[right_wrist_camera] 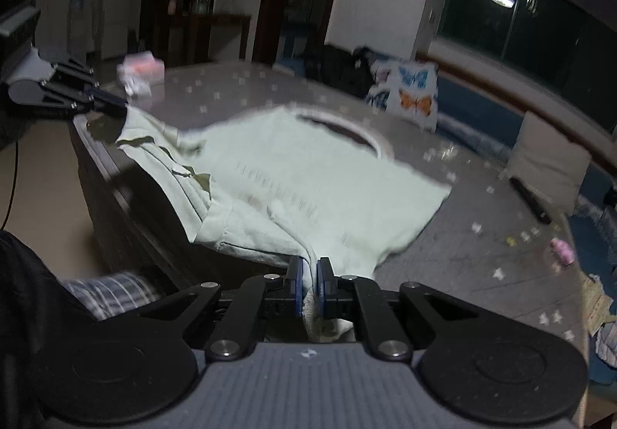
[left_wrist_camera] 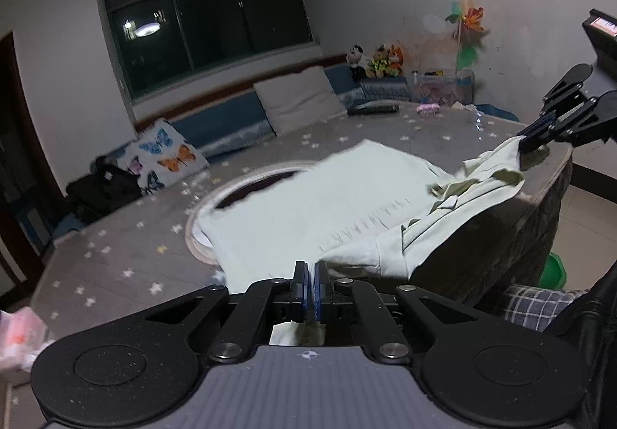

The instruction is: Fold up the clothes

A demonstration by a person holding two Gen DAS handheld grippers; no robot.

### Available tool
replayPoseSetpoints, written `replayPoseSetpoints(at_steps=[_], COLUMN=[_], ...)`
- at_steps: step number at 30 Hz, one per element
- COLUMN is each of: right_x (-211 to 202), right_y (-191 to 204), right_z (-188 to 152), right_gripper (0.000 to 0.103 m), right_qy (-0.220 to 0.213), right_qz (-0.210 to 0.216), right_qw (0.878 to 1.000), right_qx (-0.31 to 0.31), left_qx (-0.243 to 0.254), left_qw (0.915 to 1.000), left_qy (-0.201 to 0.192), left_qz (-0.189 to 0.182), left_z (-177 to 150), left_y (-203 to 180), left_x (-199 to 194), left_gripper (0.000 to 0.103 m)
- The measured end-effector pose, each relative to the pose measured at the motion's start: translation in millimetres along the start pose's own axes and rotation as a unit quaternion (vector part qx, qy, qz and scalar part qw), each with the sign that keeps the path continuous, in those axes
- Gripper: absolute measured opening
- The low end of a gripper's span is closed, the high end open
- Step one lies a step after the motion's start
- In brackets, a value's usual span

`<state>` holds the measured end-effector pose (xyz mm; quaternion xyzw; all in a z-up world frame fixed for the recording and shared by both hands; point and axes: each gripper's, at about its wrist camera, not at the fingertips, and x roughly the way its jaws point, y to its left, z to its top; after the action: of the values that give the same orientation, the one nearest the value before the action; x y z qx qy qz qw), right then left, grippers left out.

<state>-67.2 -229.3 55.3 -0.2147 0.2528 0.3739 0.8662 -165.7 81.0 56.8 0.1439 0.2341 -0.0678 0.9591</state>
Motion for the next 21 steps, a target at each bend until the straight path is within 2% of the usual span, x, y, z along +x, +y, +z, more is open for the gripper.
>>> replayPoseSetpoints(at_steps=[3, 10, 15, 21], right_x=[-12.8, 18.3, 61.6, 134.9], right_y=[0.8, -31.4, -66.9, -113.5], right_z=[9.2, 42.8, 73.3, 102.0], right_gripper=[0.007, 0.006, 0.006, 0.006], right_qy=[-0.019, -0.038, -0.030, 0.004], right_qz=[-0.011, -0.033, -0.039, -0.041], right_qw=[1.000, 0.998, 0.999, 0.999], right_qx=[-0.006, -0.024, -0.015, -0.008], left_qx=[-0.002, 0.014, 0.022, 0.014], left_qw=[0.9998, 0.9987, 0.9983, 0.9990], left_qy=[-0.015, -0.026, -0.023, 0.016], left_qz=[0.016, 0.041, 0.049, 0.040], left_z=[12.9, 47.8, 72.1, 90.2], left_y=[6.1, 33.1, 58.4, 91.0], left_x=[5.7, 56.6, 112.7, 189.6], left_gripper=[0.003, 0.003, 0.003, 0.003])
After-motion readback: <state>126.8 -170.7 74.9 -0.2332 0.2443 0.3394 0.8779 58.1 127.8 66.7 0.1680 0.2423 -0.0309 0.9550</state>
